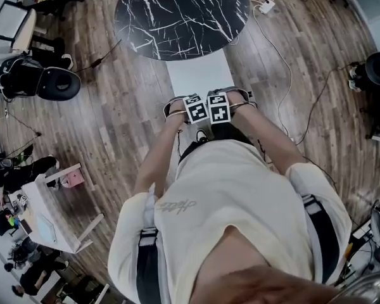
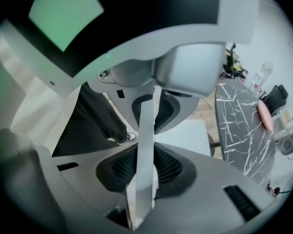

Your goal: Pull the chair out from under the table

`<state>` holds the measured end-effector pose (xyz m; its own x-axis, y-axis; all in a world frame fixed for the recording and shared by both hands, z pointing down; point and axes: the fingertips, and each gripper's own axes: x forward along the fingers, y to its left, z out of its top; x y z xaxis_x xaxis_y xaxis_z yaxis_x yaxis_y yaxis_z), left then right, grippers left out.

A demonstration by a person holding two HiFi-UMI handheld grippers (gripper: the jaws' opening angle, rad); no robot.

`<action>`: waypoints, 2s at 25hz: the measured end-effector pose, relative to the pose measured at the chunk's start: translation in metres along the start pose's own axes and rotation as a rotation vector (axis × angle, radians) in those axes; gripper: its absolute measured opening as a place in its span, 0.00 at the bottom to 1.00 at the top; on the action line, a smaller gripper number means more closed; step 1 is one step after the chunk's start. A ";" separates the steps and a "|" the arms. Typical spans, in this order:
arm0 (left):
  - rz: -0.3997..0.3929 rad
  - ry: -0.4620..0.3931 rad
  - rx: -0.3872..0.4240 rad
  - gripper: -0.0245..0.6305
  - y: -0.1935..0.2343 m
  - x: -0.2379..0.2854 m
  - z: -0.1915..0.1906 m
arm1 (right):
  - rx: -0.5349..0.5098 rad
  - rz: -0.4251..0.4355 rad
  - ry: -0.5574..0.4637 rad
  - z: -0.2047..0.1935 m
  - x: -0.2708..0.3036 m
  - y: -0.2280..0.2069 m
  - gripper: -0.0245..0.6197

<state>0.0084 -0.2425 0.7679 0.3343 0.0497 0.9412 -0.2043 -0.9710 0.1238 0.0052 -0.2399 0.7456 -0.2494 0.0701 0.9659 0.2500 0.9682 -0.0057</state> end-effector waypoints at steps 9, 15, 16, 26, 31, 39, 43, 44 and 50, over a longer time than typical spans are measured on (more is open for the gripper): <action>-0.013 -0.001 0.023 0.19 -0.040 0.003 -0.002 | 0.017 0.012 0.032 0.002 -0.002 0.040 0.17; -0.026 0.007 0.054 0.19 -0.065 0.004 -0.005 | 0.062 0.012 0.010 0.006 -0.002 0.065 0.17; -0.027 0.009 0.057 0.19 -0.069 0.004 -0.006 | 0.064 0.011 0.009 0.006 -0.002 0.069 0.17; -0.037 0.010 0.053 0.20 -0.120 0.009 -0.003 | 0.048 0.024 -0.002 0.007 -0.006 0.119 0.17; -0.037 0.016 0.044 0.21 -0.142 0.014 0.000 | 0.019 0.032 0.005 0.002 -0.007 0.141 0.17; -0.042 0.008 -0.008 0.22 -0.168 0.015 0.002 | -0.027 0.040 -0.009 0.001 -0.009 0.166 0.17; -0.039 0.013 -0.001 0.22 -0.178 0.017 -0.002 | -0.030 0.060 -0.015 0.005 -0.007 0.177 0.17; -0.041 0.013 -0.002 0.22 -0.181 0.018 -0.003 | -0.028 0.065 -0.015 0.005 -0.006 0.180 0.18; -0.046 0.006 -0.016 0.22 -0.199 0.018 -0.004 | -0.009 0.072 -0.010 0.005 -0.005 0.200 0.18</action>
<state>0.0518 -0.0476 0.7613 0.3380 0.0954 0.9363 -0.2035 -0.9639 0.1717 0.0519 -0.0459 0.7386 -0.2400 0.1418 0.9604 0.2761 0.9584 -0.0725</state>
